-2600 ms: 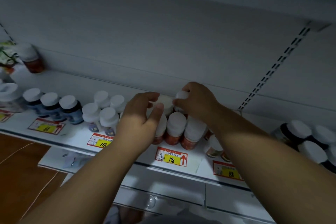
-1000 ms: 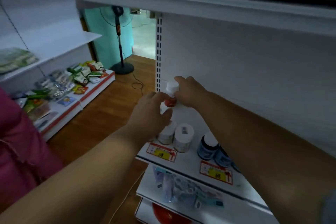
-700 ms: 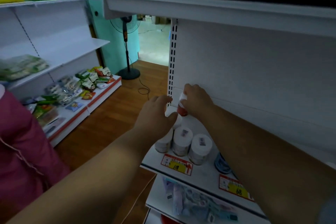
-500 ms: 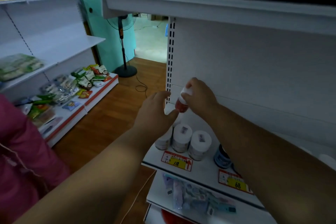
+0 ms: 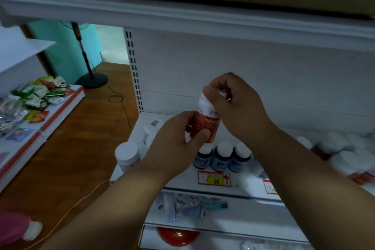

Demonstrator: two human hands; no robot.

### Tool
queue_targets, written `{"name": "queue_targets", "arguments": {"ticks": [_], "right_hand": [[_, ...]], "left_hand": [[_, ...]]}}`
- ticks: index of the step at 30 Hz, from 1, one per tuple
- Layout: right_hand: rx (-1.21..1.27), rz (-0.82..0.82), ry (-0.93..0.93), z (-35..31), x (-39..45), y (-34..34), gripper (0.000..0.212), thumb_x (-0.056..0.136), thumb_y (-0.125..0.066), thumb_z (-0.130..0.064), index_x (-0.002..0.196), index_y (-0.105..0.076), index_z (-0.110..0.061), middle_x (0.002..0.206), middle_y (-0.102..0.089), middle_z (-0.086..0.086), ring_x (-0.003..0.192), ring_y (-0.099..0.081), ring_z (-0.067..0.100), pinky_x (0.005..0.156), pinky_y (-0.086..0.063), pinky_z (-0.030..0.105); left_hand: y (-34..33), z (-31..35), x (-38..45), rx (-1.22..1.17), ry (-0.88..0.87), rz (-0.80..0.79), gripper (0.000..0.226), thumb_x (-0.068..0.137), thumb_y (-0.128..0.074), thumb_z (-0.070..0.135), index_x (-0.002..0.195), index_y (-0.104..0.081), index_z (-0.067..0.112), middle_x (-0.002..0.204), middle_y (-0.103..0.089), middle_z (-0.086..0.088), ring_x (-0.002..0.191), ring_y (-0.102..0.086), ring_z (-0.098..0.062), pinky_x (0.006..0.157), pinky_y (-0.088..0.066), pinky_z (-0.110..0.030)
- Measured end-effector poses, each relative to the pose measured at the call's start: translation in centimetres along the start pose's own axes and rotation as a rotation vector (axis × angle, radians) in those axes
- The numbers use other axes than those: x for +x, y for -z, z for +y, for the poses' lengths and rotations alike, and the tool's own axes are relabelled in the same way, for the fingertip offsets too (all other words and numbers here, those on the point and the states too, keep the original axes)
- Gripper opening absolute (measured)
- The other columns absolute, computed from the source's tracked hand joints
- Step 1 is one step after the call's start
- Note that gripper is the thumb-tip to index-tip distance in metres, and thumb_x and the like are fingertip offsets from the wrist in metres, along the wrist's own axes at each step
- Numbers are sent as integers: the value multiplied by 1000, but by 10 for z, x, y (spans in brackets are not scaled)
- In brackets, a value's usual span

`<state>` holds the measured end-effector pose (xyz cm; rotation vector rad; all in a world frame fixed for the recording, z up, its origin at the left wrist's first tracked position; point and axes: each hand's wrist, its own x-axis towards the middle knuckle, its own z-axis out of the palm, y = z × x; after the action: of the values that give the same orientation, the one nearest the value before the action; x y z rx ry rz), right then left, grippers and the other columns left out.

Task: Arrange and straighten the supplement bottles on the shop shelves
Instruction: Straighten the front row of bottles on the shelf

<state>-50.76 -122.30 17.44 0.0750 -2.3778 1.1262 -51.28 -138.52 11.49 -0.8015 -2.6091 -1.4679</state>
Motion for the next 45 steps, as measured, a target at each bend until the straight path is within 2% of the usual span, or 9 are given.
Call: {"name": "queue_targets", "arguments": {"ticks": [3, 6, 10, 16, 20, 24, 29, 34, 45], "right_hand": [[73, 7, -97, 6, -9, 18, 34, 79, -59, -62, 82, -61, -28, 82, -63, -13, 72, -59, -3, 56, -42, 6], [96, -66, -190, 20, -22, 46, 40, 72, -55, -68, 84, -62, -31, 85, -64, -15, 74, -62, 1, 61, -49, 13], [139, -116, -304, 53, -38, 96, 21, 81, -67, -47, 92, -64, -30, 89, -68, -9, 79, -67, 10, 69, -59, 31], [180, 54, -369, 101, -63, 183, 36, 64, -72, -54, 90, -66, -30, 86, -72, -8, 74, -69, 6, 59, -54, 23], [130, 129, -318, 141, -73, 258, 24, 73, -76, -40, 93, -66, -31, 89, -70, -11, 80, -67, 3, 66, -54, 23], [39, 189, -267, 181, -78, 328, 23, 76, -75, -32, 95, -62, -34, 94, -66, -14, 81, -63, 0, 67, -55, 19], [-207, 181, -222, 233, -74, 376, 42, 81, -71, -30, 121, -58, -28, 111, -60, -15, 88, -56, -1, 73, -43, 15], [-306, 61, -213, 274, -63, 376, 55, 83, -68, -32, 135, -52, -17, 133, -54, 4, 115, -53, 19, 87, -35, 21], [-355, -270, -280, 320, -64, 343, 55, 81, -71, -30, 129, -52, -14, 126, -54, 6, 112, -51, 20, 81, -32, 21]], "left_hand": [[-20, 10, -8, -109, 68, -68, 19, 88, -54, 54, 106, -50, 52, 96, -63, 24, 89, -56, 11, 70, -40, -2], [-43, 24, -8, -190, 92, -144, 13, 88, -55, 51, 101, -53, 52, 95, -64, 25, 87, -58, 13, 67, -42, -2], [-81, 48, -1, -205, 59, -213, 22, 91, -55, 47, 112, -58, 42, 100, -66, 19, 87, -61, 6, 71, -46, -8], [-160, 109, 16, -218, -42, -329, 32, 88, -50, 55, 117, -57, 42, 103, -68, 19, 90, -63, 3, 79, -50, -24], [-230, 156, 34, -33, -145, -226, 43, 76, -47, 65, 113, -55, 44, 99, -60, 20, 84, -58, -1, 61, -45, -15], [-293, 197, 53, 210, -262, -46, 45, 80, -56, 52, 119, -58, 31, 107, -59, 7, 96, -53, -14, 77, -40, -27], [-344, 216, 71, 287, -237, -41, 46, 83, -62, 37, 128, -56, 25, 112, -61, 5, 102, -54, -20, 91, -42, -31], [-363, 210, 70, 337, -158, -42, 46, 84, -66, 31, 129, -56, 24, 117, -60, 3, 106, -53, -21, 91, -40, -30], [-389, 191, 52, 557, -209, 117, 48, 84, -53, 40, 114, -65, 5, 115, -62, -15, 103, -58, -38, 85, -47, -46]]}}
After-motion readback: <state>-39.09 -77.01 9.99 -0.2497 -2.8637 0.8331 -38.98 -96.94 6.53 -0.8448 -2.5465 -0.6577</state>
